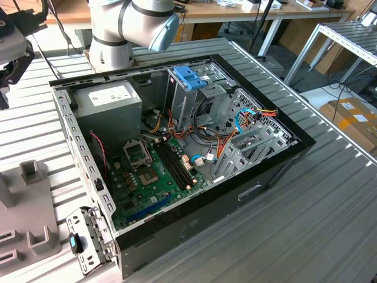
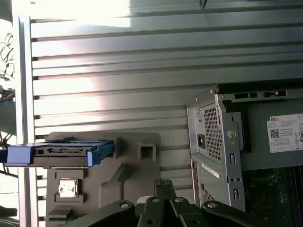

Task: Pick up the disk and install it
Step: 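Reach for the disk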

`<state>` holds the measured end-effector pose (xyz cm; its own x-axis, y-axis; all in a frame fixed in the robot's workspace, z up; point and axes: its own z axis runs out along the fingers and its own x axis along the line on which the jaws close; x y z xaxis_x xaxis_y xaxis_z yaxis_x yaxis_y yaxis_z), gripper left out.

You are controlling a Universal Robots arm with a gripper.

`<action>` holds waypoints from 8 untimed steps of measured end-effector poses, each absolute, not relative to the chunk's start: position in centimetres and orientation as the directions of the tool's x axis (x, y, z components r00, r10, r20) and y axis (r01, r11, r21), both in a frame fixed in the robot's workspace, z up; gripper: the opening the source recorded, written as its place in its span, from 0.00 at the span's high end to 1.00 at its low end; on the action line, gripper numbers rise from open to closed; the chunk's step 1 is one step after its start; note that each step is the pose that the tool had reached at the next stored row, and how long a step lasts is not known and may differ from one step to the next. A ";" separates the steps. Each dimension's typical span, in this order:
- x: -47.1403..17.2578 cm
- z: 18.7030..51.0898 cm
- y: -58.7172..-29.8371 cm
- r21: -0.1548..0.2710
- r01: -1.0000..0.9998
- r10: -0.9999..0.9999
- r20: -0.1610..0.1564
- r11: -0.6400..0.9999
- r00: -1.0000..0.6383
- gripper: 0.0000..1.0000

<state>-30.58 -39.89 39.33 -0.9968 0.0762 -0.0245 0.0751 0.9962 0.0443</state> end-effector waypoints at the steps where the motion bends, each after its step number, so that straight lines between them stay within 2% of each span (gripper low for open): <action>1: -30.6 39.3 -39.9 0.044 0.075 0.076 -0.025 0.996 -0.997 0.89; 8: -30.9 39.3 -39.9 0.044 0.075 0.076 -0.024 0.996 -0.997 0.89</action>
